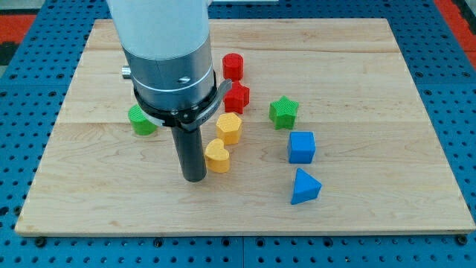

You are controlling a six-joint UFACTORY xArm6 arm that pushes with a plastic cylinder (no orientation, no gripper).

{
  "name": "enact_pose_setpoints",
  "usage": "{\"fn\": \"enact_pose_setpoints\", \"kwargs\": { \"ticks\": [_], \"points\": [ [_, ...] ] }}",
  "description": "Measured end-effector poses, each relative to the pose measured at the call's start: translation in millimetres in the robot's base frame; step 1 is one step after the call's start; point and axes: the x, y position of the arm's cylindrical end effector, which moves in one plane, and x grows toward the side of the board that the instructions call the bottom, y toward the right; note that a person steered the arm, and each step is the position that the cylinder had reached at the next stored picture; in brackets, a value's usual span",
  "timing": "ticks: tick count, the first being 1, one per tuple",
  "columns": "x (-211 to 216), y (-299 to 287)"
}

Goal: Move the green circle towards the top center

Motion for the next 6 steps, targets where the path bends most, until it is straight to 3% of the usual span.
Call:
{"fn": "enact_pose_setpoints", "kwargs": {
  "ticks": [2, 3, 4, 6],
  "points": [
    [1, 43],
    [23, 26],
    [-24, -49],
    [-161, -99]
  ]
}}
